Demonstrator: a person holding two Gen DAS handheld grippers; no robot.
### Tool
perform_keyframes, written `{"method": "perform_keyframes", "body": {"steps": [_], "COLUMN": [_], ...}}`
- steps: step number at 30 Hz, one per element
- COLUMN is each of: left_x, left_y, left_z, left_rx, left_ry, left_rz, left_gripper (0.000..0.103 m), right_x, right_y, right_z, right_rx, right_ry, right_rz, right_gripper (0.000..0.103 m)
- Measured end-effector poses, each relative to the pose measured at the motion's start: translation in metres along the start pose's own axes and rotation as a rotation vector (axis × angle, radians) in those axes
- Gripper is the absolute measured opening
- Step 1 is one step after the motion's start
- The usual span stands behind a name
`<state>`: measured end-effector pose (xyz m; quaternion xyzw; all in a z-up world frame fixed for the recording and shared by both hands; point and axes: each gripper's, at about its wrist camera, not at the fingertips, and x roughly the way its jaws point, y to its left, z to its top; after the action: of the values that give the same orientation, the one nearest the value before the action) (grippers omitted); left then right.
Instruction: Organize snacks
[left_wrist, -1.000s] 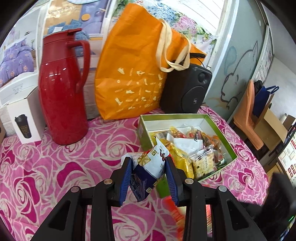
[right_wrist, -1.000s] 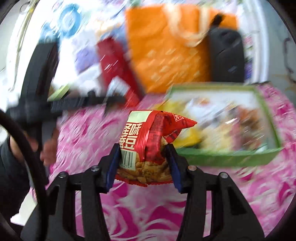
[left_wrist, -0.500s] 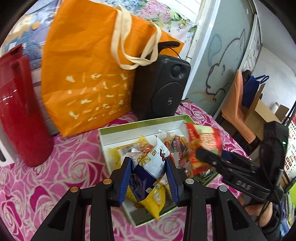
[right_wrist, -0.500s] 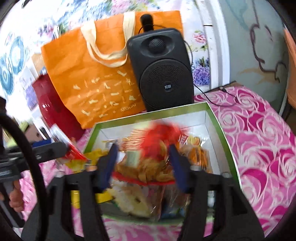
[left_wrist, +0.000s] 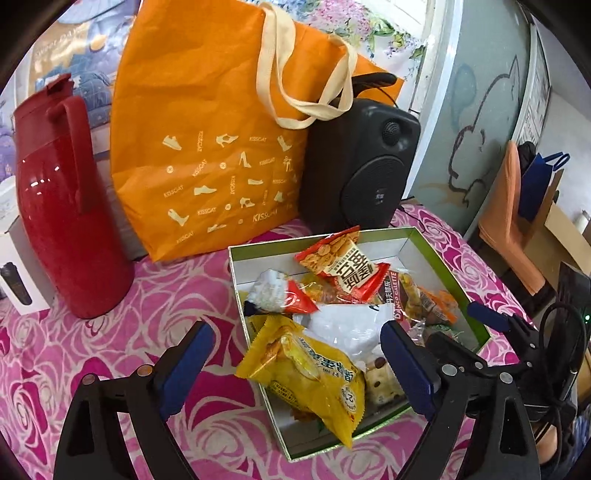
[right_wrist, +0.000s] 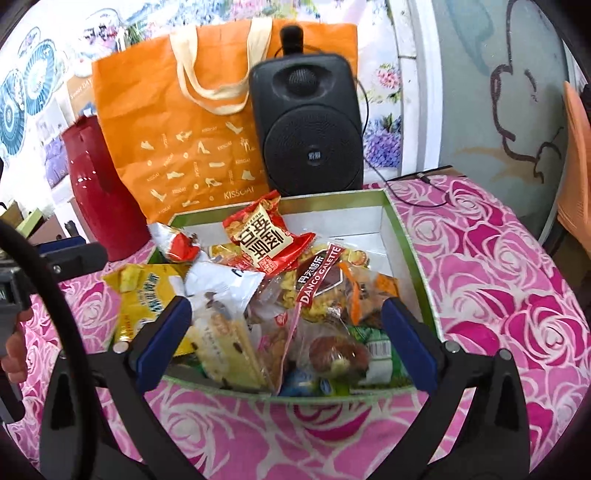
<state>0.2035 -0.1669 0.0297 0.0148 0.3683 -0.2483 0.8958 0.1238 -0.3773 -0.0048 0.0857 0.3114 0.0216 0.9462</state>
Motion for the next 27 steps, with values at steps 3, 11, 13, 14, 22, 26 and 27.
{"method": "perform_keyframes", "body": {"steps": [3,11,13,14,22,26,27], "left_x": [-0.018,-0.076,-0.087,-0.093,-0.108,-0.111,-0.111], "left_y": [-0.008,-0.023,-0.024,-0.025,-0.036,-0.038,-0.038], "left_z": [-0.003,-0.029,-0.043,-0.052,-0.102,-0.113,-0.115], "left_rx": [0.025,0.032,0.009,0.001,-0.017,-0.011,-0.012], "left_ry": [-0.025,-0.067,-0.074,-0.073,-0.021,-0.007,-0.004], "left_rz": [0.01,0.122,0.156,0.16,0.19,0.212,0.211], "left_gripper": [0.094,0.094,0.094,0.094,0.094,0.094,0.094], "right_x": [-0.025,-0.08,-0.088,-0.091,-0.107,-0.111,-0.112], "right_y": [0.006,0.022,0.025,0.026,0.025,0.023,0.024], "right_z": [0.0,-0.026,-0.038,-0.043,-0.078,-0.083,-0.084], "right_rx": [-0.001,-0.02,-0.021,-0.021,0.021,0.036,0.036], "right_ry": [-0.013,0.016,0.033,0.04,0.081,0.089,0.088], "right_rz": [-0.011,-0.063,-0.076,-0.081,-0.114,-0.106,-0.109], "right_gripper": [0.103,0.103,0.103,0.103,0.102,0.102,0.103]}}
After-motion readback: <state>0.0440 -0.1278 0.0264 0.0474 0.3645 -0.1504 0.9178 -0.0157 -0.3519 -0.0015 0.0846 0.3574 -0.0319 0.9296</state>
